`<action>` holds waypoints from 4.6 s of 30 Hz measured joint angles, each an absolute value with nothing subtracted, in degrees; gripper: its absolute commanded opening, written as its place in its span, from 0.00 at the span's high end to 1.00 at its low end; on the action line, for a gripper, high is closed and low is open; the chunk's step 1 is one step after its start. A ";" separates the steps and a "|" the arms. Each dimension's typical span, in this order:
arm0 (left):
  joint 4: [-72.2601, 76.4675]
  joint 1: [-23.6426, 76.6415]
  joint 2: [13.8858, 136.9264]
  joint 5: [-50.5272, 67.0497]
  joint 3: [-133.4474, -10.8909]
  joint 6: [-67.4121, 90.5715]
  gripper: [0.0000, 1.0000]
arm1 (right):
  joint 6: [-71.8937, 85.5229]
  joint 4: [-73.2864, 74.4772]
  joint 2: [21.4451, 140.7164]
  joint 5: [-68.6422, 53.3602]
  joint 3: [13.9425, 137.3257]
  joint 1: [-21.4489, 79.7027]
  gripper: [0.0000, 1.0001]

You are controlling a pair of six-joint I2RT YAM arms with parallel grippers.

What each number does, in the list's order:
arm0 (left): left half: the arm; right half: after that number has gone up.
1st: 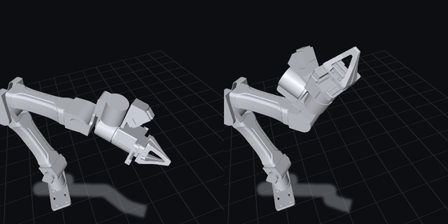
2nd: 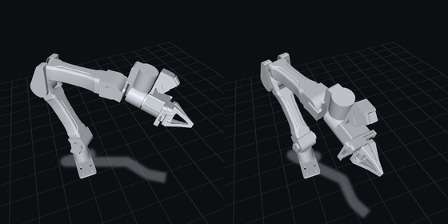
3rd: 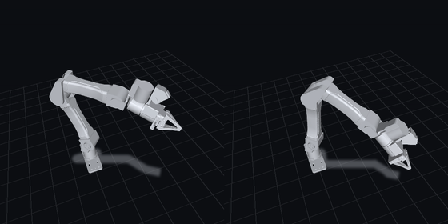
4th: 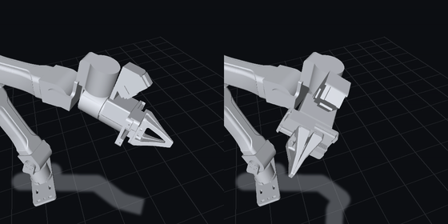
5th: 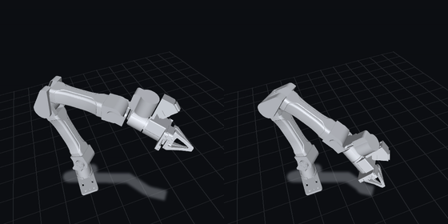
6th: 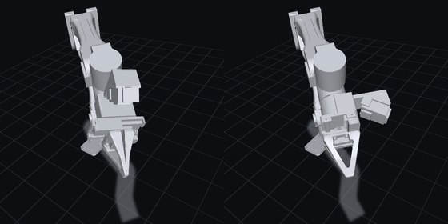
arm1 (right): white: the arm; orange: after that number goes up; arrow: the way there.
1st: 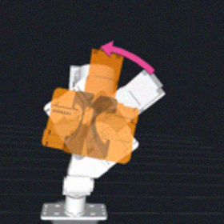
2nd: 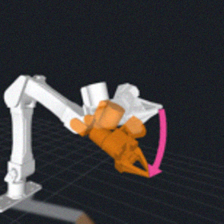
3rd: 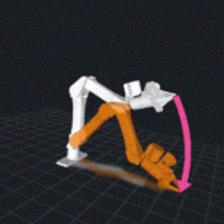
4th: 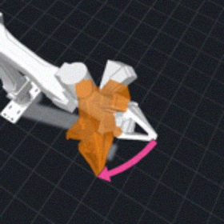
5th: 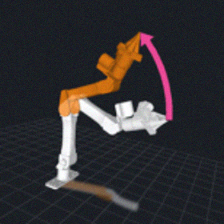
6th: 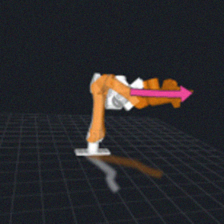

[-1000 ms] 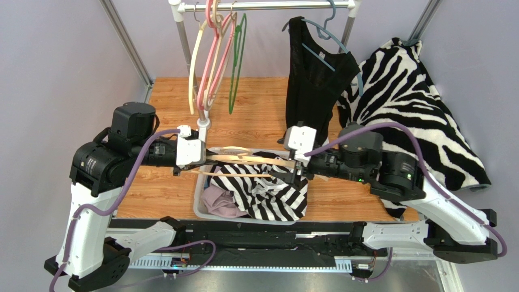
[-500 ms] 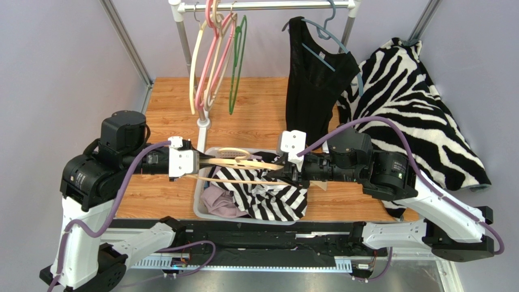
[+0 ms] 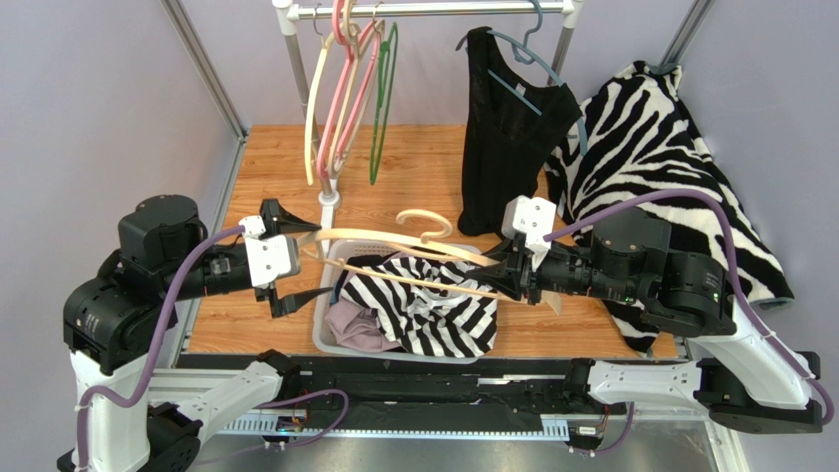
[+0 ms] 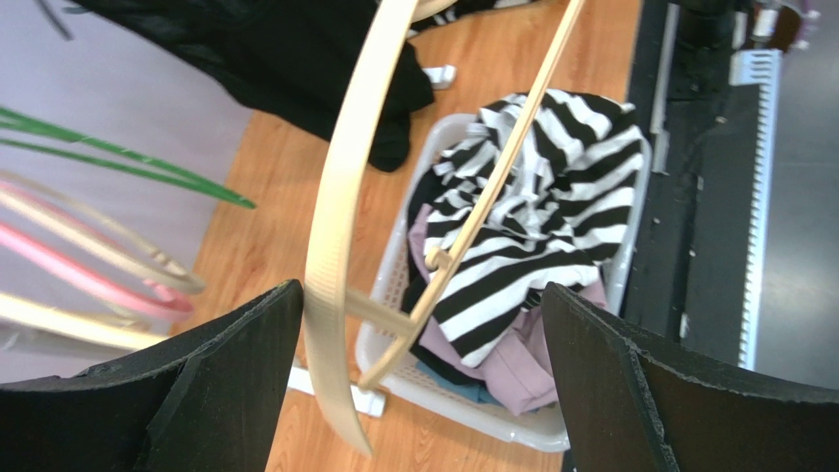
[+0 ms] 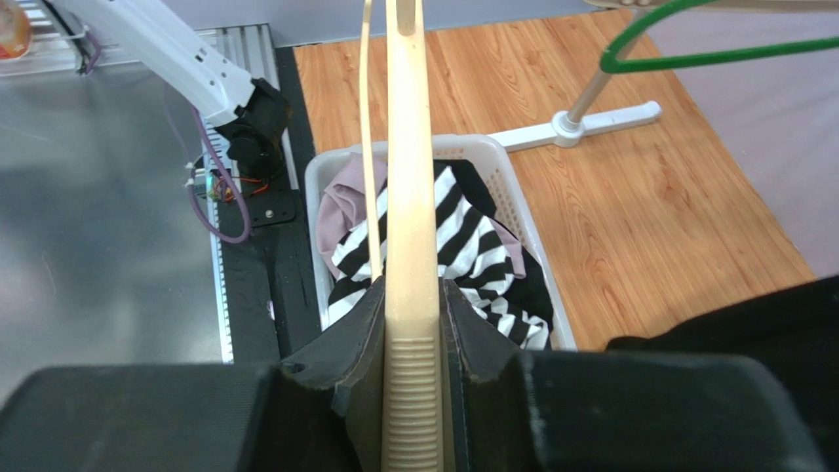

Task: Remove the tank top from the hanger
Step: Place the hanger at the clothesline.

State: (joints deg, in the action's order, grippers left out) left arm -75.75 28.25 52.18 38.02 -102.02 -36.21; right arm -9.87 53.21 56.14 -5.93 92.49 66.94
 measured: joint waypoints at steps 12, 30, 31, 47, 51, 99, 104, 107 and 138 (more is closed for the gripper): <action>-68.73 28.23 51.07 23.94 -104.97 -29.43 0.07 | -6.81 58.04 59.16 19.66 100.60 66.32 1.00; -68.95 28.12 48.01 24.36 -100.51 -29.17 0.10 | -5.61 55.53 72.84 15.77 111.48 54.19 1.00; -68.97 28.12 47.94 24.38 -100.25 -29.30 0.10 | -5.61 55.09 72.20 14.44 111.46 54.19 1.00; -69.04 27.38 47.94 25.74 -99.57 -29.47 0.11 | -5.89 50.28 64.40 18.20 112.88 54.08 1.00; -69.08 27.09 47.94 26.46 -99.57 -29.47 0.12 | -6.33 50.39 65.87 22.90 112.79 53.34 1.00; -71.24 26.52 46.24 27.55 -97.78 -30.20 0.13 | -6.39 47.90 108.90 27.38 142.37 39.86 1.00; -71.42 26.52 46.22 27.57 -97.76 -30.20 0.13 | -5.82 46.68 110.93 27.35 142.37 39.09 1.00; -71.42 26.52 46.22 27.57 -97.76 -30.20 0.13 | -5.43 45.50 111.57 27.35 142.37 38.87 1.00; -71.46 26.41 45.91 27.68 -97.76 -30.33 0.13 | -4.32 39.55 114.06 27.97 137.49 45.19 0.33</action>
